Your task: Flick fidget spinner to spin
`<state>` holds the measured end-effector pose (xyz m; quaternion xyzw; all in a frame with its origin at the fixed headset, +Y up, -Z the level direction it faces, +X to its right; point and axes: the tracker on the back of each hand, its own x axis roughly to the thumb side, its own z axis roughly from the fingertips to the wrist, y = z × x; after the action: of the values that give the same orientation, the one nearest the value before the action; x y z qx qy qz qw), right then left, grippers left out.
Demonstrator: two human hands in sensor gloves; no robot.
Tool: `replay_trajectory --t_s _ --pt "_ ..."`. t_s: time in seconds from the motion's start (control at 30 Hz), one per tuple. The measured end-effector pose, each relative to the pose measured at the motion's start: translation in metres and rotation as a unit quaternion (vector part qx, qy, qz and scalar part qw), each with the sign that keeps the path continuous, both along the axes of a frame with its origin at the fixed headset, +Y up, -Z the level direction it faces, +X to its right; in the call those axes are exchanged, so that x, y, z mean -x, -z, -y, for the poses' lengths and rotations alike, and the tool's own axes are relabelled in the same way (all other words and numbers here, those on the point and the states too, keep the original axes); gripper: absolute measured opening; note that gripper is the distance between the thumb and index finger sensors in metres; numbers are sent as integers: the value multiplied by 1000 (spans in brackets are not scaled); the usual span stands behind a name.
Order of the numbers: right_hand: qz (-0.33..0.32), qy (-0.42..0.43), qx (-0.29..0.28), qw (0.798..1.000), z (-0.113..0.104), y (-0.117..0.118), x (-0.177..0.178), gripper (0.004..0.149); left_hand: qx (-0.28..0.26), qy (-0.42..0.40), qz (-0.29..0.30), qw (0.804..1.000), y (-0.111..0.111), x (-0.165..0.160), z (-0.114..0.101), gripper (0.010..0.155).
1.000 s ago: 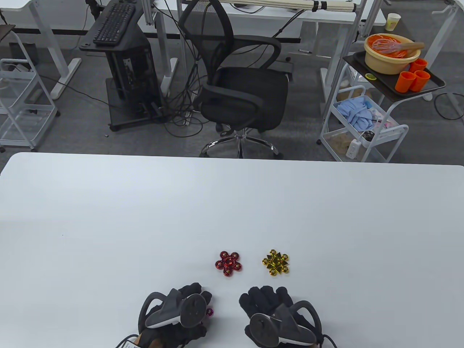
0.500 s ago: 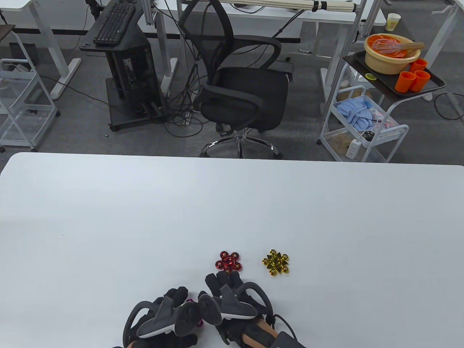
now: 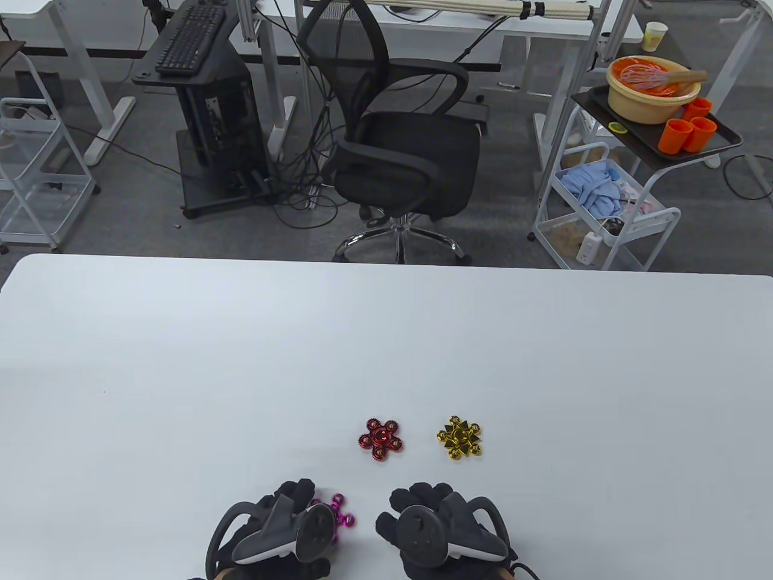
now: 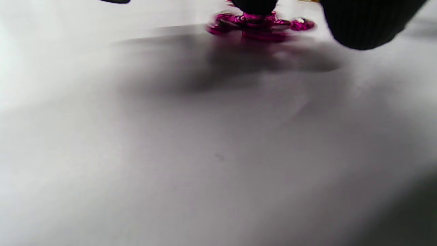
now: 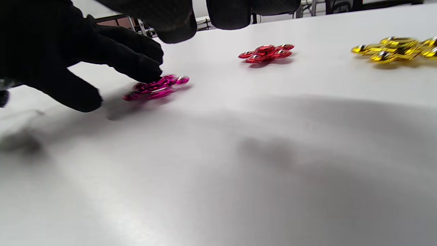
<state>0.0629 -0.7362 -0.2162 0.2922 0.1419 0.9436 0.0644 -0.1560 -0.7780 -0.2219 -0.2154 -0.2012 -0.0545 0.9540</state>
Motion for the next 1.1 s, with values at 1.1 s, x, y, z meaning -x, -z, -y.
replay_trajectory --t_s 1.1 --pt "76 -133 -8 988 45 149 61 79 -55 -89 -40 994 5 17 -21 80"
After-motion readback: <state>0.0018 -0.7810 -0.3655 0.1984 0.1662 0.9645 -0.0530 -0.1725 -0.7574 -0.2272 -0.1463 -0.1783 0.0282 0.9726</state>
